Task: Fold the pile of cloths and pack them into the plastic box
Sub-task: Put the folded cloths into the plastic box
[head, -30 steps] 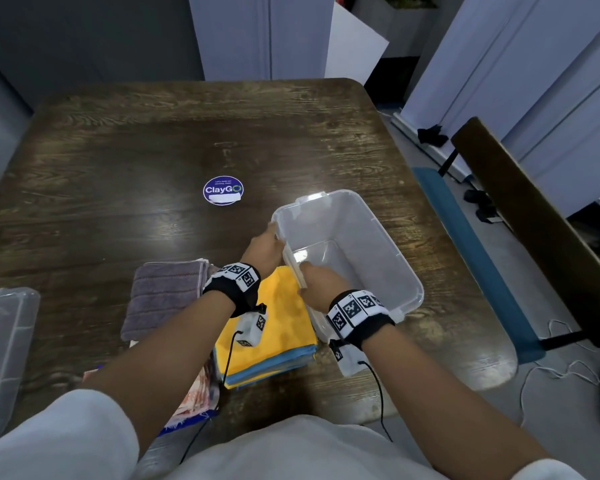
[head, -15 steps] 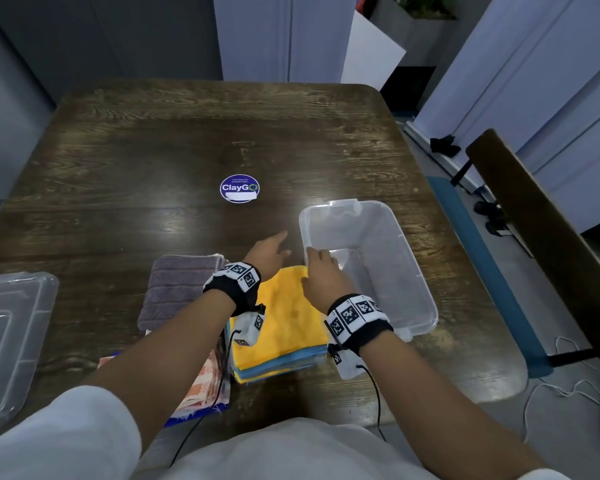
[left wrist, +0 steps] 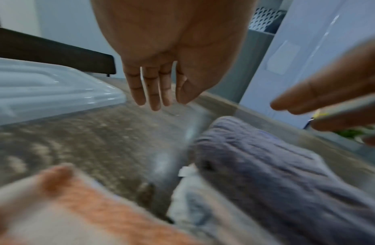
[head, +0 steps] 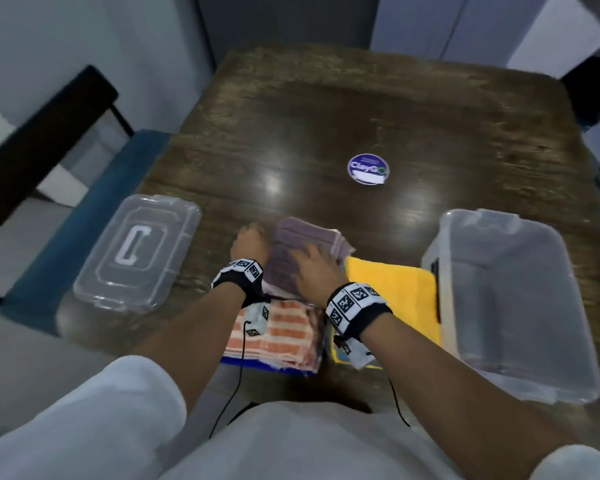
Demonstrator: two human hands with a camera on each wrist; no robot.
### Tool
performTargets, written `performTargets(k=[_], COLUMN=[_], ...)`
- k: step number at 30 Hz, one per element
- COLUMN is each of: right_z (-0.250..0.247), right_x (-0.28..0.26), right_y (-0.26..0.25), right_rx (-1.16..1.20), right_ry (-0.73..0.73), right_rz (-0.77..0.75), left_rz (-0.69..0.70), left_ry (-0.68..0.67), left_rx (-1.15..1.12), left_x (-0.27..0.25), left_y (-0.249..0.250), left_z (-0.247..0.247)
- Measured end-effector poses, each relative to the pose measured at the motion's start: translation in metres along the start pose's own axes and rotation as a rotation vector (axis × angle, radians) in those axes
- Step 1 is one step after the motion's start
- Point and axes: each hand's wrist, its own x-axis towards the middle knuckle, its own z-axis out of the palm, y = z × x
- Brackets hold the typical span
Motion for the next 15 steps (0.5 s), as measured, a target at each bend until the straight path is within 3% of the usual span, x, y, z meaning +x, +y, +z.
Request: performTargets(k=[7,11,15], right_z=[0.066,0.071,0.069], right_x=[0.025,0.028,0.031], right_y=[-0.012,-0.007,-0.008], right_rx=[-0.098,-0.092,-0.077], right_ry=[-0.304,-0.332,-0.348], right_rz=[0.159,0.147,0.161], left_rz=[-0.259,-0.356,-0.368], left_ry=[-0.014,-0.003,0.079], left_rx=[0.265,0.33,0.31], left_x=[0.029,0.048,0.061], left_y=[-0.117,-0.155,-0.157], left_z=[-0.008,-0.004,0.002])
